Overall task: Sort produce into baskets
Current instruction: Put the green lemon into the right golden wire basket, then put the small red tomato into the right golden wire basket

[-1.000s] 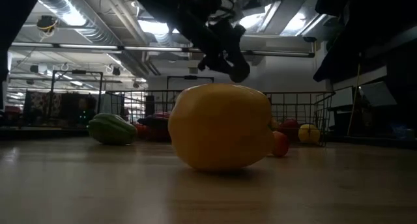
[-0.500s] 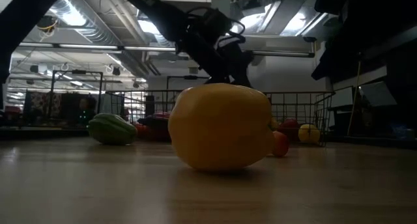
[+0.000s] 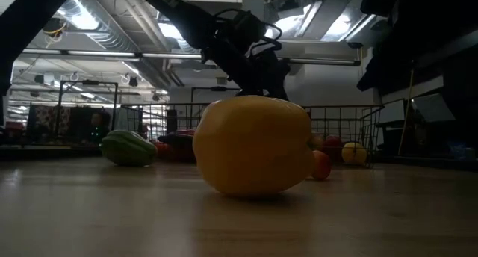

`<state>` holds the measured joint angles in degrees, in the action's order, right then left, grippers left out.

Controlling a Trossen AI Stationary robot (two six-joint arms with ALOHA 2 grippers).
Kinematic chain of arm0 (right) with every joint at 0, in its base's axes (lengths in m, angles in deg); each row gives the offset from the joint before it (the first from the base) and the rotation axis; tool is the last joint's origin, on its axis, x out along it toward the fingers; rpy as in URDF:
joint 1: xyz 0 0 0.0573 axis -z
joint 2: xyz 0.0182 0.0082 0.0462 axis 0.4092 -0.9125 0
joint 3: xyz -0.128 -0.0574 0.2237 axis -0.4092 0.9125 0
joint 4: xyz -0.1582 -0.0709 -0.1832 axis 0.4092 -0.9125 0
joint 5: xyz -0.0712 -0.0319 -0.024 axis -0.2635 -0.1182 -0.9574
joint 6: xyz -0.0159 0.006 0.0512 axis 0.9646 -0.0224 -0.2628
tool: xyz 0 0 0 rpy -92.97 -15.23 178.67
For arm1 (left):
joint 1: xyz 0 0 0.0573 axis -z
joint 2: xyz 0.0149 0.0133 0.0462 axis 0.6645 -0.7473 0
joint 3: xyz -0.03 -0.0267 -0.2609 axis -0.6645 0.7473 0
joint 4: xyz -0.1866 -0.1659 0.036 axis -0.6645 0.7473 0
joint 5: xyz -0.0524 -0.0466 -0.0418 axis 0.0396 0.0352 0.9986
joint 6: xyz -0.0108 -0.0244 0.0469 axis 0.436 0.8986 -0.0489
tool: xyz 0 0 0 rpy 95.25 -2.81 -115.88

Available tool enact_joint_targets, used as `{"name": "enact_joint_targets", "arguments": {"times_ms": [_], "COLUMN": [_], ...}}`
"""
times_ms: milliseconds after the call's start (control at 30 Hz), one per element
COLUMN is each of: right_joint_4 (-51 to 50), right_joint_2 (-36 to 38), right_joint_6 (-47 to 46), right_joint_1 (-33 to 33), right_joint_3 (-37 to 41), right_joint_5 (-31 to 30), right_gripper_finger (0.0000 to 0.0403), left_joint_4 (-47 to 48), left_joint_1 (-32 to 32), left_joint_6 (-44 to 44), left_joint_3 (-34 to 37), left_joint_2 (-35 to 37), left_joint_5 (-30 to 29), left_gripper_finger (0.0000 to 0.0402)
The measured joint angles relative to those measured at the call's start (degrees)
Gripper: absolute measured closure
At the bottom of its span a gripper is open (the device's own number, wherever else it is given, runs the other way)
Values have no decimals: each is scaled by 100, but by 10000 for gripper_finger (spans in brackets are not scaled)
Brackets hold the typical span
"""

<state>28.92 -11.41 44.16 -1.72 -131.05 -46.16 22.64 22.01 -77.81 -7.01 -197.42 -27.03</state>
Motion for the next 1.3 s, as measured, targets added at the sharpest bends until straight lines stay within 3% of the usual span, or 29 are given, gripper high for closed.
{"name": "enact_joint_targets", "arguments": {"times_ms": [367, 600, 1067, 1300], "right_joint_4": [26, 341, 1706, 1950], "right_joint_2": [0, -180, -1411, -2104], "right_joint_6": [1, 58, 1363, 1377], "right_joint_1": [0, 0, 0, 0], "right_joint_3": [0, 0, -2, -2], "right_joint_5": [-35, -138, -274, -538], "right_gripper_finger": [123, 123, 123, 123], "left_joint_4": [13, 23, 52, 562], "left_joint_1": [-2, -2, 31, 154], "left_joint_6": [-45, -524, -840, -826], "left_joint_3": [-231, -415, -431, -431], "left_joint_2": [135, 451, 1204, 1223], "left_joint_5": [-11, -8, -6, -2], "left_gripper_finger": [126, 127, 127, 128]}}
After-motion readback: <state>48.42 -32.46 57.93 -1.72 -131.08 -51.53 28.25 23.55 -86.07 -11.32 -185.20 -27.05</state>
